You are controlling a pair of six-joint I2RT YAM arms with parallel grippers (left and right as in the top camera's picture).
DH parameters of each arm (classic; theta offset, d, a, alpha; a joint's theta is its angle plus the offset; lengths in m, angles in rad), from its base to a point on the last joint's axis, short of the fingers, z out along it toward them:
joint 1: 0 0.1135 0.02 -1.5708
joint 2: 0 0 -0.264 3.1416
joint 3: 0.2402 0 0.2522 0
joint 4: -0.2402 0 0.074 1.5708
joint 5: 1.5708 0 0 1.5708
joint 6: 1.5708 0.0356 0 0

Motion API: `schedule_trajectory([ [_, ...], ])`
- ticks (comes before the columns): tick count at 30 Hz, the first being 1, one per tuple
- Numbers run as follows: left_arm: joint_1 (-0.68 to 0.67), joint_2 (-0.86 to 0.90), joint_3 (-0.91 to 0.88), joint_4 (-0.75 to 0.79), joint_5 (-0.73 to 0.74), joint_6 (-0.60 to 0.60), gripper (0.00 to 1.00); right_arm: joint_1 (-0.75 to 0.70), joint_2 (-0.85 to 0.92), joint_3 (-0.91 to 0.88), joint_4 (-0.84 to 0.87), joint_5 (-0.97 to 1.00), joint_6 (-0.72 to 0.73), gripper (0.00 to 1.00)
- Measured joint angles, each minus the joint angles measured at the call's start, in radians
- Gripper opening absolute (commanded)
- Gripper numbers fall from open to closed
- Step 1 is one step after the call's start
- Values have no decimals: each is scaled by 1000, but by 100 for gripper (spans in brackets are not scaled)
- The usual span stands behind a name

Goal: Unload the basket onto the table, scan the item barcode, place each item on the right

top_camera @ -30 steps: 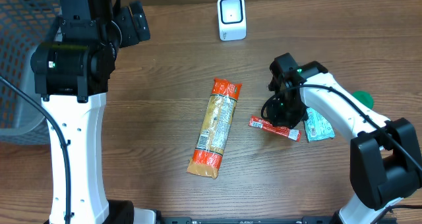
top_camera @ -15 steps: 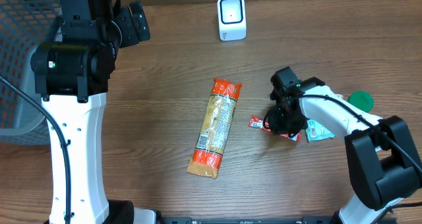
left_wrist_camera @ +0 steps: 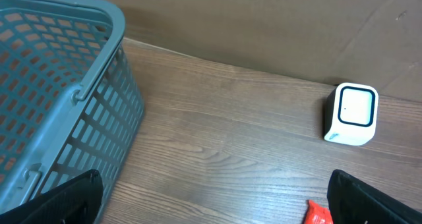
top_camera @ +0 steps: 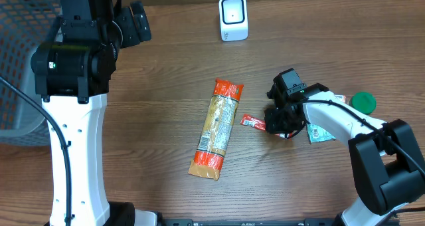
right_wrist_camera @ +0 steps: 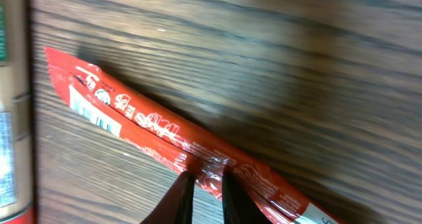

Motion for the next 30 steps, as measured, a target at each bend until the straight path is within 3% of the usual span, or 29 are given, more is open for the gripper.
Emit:
schedule_trajectory([
  [11, 0, 0, 0, 0, 0, 0, 100, 0, 0, -1, 26, -76, 22, 18],
  [16, 0, 0, 0, 0, 0, 0, 100, -15, -2, 82, -80, -127, 6, 29],
  [20, 0, 0, 0, 0, 0, 0, 100, -58, -51, 171, -201, -118, -37, 47],
  [23, 0, 0, 0, 0, 0, 0, 100, -90, -97, 195, -282, -75, -47, 53],
  [30, 0, 0, 0, 0, 0, 0, 100, -118, -108, 194, -373, 4, -54, 54],
])
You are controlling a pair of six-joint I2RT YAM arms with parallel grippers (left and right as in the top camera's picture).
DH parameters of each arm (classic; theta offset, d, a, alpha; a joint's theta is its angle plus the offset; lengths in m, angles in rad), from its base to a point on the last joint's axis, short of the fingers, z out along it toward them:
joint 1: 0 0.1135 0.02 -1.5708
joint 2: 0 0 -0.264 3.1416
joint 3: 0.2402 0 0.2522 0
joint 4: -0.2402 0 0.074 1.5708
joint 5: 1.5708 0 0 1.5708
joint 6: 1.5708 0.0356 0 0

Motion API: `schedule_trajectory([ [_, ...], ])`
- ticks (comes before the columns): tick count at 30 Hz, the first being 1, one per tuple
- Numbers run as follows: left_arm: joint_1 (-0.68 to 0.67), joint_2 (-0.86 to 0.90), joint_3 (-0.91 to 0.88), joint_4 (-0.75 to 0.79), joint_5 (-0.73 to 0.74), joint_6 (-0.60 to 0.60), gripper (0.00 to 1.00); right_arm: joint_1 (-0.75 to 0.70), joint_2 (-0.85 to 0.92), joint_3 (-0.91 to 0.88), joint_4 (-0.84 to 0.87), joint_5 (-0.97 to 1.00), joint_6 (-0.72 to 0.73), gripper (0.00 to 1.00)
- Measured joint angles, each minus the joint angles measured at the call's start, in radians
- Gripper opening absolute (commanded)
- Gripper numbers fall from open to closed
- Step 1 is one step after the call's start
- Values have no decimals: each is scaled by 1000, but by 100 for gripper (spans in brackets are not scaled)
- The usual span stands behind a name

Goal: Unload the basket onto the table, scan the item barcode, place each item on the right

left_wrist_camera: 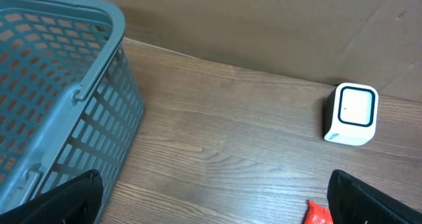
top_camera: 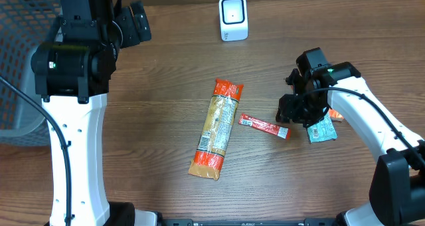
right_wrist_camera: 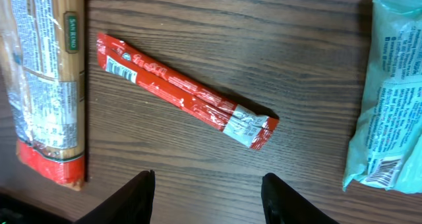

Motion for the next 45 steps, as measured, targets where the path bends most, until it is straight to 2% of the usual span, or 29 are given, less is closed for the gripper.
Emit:
schedule_trajectory([
  [15, 0, 0, 0, 0, 0, 0, 100, 74, 0, -130, 188, 134, 30, 48],
  [24, 0, 0, 0, 0, 0, 0, 100, 178, 0, -145, 225, 311, 26, 47],
  [28, 0, 0, 0, 0, 0, 0, 100, 198, 0, -145, 235, 333, 24, 44],
  [36, 0, 0, 0, 0, 0, 0, 100, 199, 0, -177, 260, 344, 23, 44],
  [45, 0, 0, 0, 0, 0, 0, 100, 199, 0, -277, 386, 348, 23, 44],
])
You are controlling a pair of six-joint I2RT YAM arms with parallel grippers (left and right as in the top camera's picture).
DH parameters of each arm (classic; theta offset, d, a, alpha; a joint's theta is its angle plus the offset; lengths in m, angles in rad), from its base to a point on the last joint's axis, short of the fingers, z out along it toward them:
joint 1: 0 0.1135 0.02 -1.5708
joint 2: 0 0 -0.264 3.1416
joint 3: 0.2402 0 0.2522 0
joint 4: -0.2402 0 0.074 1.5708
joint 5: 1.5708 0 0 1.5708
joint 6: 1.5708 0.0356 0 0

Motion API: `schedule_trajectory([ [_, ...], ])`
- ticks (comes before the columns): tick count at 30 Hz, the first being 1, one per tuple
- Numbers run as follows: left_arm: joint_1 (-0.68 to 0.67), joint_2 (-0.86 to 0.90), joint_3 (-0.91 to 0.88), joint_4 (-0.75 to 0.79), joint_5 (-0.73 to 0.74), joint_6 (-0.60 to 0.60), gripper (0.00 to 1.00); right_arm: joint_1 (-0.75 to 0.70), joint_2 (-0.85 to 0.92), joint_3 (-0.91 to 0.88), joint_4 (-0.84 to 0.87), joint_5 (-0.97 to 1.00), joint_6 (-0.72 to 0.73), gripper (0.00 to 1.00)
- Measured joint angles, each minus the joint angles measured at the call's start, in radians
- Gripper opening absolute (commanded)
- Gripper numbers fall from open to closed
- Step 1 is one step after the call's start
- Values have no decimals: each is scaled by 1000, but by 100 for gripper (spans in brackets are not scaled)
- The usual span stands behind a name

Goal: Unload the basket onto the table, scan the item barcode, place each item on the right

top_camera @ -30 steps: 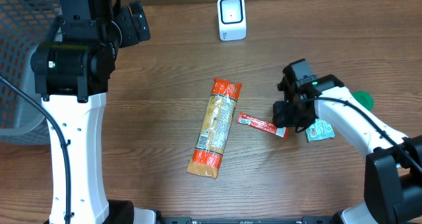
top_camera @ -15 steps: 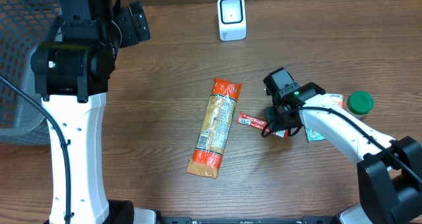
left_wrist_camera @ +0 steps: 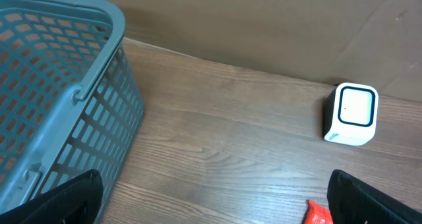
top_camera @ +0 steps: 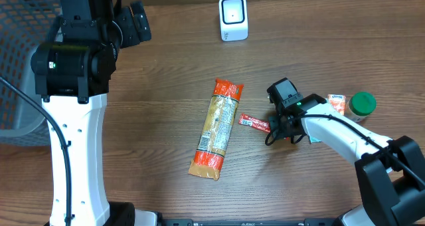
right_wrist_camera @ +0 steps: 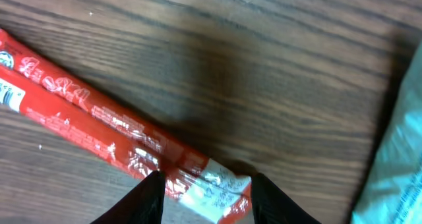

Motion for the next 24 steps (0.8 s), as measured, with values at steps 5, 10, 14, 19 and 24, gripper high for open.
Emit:
schedule_trajectory([
  [5, 0, 0, 0, 0, 0, 0, 100, 0, 0, -27, 43, 2, 0, 43],
  [10, 0, 0, 0, 0, 0, 0, 100, 0, 0, -27, 45, 3, -1, 43],
  [14, 0, 0, 0, 0, 0, 0, 100, 0, 0, -27, 43, 3, -1, 43],
  [19, 0, 0, 0, 0, 0, 0, 100, 0, 0, -27, 23, 2, 0, 42],
  [24, 0, 0, 0, 0, 0, 0, 100, 0, 0, -28, 18, 0, 0, 43],
])
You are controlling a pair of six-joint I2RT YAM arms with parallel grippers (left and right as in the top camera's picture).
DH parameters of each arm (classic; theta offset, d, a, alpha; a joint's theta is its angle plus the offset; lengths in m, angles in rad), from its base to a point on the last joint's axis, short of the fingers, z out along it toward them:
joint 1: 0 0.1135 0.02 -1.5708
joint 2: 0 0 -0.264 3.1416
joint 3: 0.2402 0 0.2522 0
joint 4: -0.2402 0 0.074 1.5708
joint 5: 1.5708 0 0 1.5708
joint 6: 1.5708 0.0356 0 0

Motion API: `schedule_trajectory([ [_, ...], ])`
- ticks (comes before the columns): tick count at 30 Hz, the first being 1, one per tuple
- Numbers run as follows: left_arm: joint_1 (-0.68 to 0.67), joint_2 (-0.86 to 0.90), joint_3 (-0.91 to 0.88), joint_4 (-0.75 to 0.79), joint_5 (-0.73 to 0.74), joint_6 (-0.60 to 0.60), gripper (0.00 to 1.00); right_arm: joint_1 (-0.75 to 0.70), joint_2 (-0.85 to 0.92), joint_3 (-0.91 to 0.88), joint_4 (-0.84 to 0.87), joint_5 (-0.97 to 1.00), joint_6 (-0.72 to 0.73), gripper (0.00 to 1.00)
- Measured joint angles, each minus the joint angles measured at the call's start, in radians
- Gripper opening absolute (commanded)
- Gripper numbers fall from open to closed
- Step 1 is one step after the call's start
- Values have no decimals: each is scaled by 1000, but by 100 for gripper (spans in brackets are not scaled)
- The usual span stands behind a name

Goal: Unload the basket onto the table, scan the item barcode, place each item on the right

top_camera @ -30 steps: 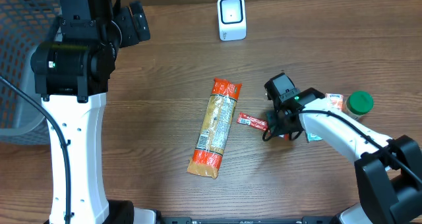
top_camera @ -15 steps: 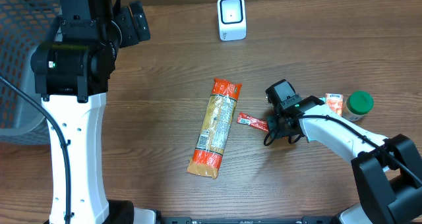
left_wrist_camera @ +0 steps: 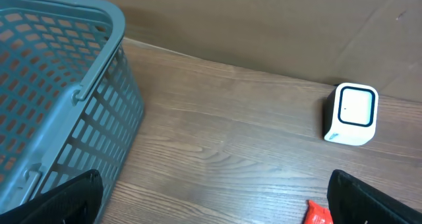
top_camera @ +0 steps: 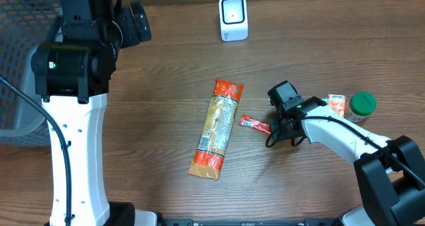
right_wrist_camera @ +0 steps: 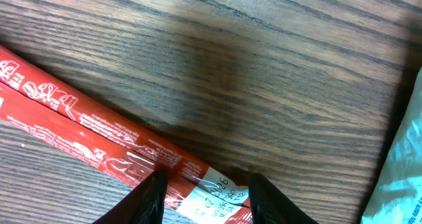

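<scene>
A thin red stick packet lies flat on the wooden table, its white printed end between my right fingers. My right gripper is low over that end and open, one fingertip on each side. From overhead the packet sticks out to the left of the right gripper. The white barcode scanner stands at the table's back and also shows in the left wrist view as the scanner. My left gripper hangs high at the back left, open and empty.
A long pasta pack lies left of the red packet. A green-capped jar and a small orange item sit to the right. A teal packet lies close by on the right. A blue-grey basket stands far left.
My right gripper has come slightly closer to the packet's white end, still open astride it. The left arm and the other things have not moved.
First my right gripper was nearly shut on the red packet's middle. Then it was open, raised and off to the right, with the whole packet lying free beside the pasta pack. After that it was low over the packet's right end, where it stays.
</scene>
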Motion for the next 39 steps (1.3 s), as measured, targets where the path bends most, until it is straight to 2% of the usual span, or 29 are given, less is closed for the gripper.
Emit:
schedule_trajectory([
  [8, 0, 0, 0, 0, 0, 0, 100, -1, -23, -44, 49, -8, 1, 41],
  [13, 0, 0, 0, 0, 0, 0, 100, -2, -26, -50, 57, -39, 0, 25],
  [15, 0, 0, 0, 0, 0, 0, 100, -2, -26, -52, 60, -56, 1, 25],
  [17, 0, 0, 0, 0, 0, 0, 100, -2, -26, -54, 65, -64, 2, 28],
  [18, 0, 0, 0, 0, 0, 0, 100, -2, -26, -55, 66, -65, 3, 36],
  [21, 0, 0, 0, 0, 0, 0, 100, -2, -26, -56, 69, -68, 1, 41],
  [39, 0, 0, 0, 0, 0, 0, 100, -3, -26, 55, -98, -87, -11, 47],
])
